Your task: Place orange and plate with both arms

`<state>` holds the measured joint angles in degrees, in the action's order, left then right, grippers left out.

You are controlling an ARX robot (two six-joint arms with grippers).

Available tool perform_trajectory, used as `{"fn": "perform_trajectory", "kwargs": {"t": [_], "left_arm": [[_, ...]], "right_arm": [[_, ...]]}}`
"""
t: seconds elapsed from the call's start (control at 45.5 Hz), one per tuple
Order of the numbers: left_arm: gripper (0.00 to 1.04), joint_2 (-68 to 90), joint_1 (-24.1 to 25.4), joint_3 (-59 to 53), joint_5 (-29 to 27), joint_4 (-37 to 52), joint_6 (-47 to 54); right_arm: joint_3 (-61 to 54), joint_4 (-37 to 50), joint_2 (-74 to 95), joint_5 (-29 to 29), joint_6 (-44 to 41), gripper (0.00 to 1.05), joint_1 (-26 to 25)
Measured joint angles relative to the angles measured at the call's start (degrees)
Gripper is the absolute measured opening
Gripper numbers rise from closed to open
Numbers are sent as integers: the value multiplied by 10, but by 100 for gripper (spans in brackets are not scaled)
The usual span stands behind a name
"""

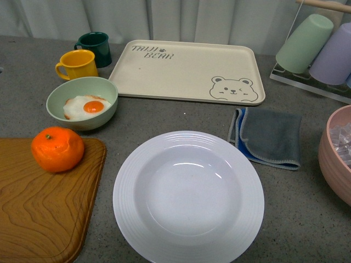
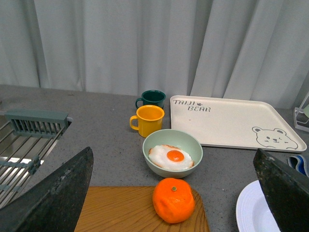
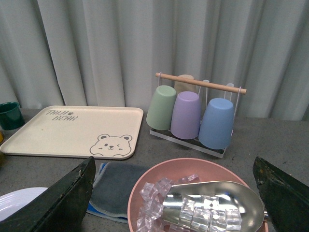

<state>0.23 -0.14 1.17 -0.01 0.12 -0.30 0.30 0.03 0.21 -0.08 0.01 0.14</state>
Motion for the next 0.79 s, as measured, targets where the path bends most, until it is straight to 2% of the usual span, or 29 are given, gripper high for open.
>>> {"fn": "perform_trajectory", "kwargs": {"t": [0.792], "left_arm": [[98,0,0,0,0,0,0]], "right_arm": [[0,0,0,0,0,95,0]]}}
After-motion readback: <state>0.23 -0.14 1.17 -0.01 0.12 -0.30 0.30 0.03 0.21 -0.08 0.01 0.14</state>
